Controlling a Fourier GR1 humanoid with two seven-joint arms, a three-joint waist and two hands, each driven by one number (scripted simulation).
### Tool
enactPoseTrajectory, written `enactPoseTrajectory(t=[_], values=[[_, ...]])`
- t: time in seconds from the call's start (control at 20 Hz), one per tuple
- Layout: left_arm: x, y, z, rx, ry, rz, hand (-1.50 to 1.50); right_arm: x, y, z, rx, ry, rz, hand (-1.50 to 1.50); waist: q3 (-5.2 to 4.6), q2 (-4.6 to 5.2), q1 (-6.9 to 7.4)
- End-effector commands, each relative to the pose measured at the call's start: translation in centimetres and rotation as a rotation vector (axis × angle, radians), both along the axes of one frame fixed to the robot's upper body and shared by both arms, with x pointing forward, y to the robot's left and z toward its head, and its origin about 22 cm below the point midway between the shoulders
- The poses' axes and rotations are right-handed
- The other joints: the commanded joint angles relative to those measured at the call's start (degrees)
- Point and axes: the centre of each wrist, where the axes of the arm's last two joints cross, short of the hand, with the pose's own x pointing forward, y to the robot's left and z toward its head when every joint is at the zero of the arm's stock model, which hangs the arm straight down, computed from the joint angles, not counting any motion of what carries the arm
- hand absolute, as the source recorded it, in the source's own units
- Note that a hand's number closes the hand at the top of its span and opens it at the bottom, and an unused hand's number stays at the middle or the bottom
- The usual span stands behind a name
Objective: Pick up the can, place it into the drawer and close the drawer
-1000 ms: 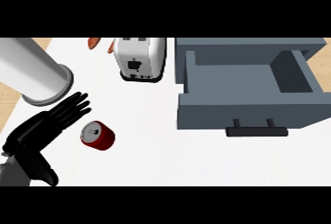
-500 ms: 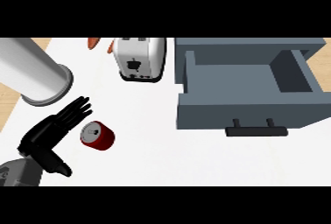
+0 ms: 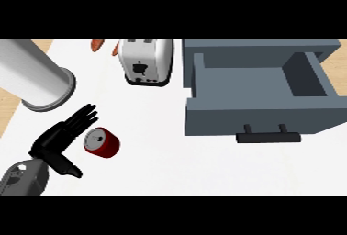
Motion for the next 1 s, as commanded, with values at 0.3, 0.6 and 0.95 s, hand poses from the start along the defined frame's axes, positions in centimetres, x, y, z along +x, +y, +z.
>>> enactPoseTrajectory(t=[0.3,0.6,0.95], values=[[-1.3,0.3,-4.2,-0.021,0.070,-0.011,-1.50,-0.8,0.1,0.2,0.001,-0.005,-0.012,-1.50,-0.02,0.08,-0.20],[-1.2,-0.2,-5.4,-0.065,0.068,-0.003,-1.50,-1.0,-0.8,0.6,0.011,-0.004,0.026,-1.50,-0.08,0.24,-0.67],[0.5,-2.6,-5.4,-0.127,0.125,-0.008,-1.50,-0.9,0.1,1.4,0.009,-0.002,0.017,-1.50,-0.01,0.03,-0.16]])
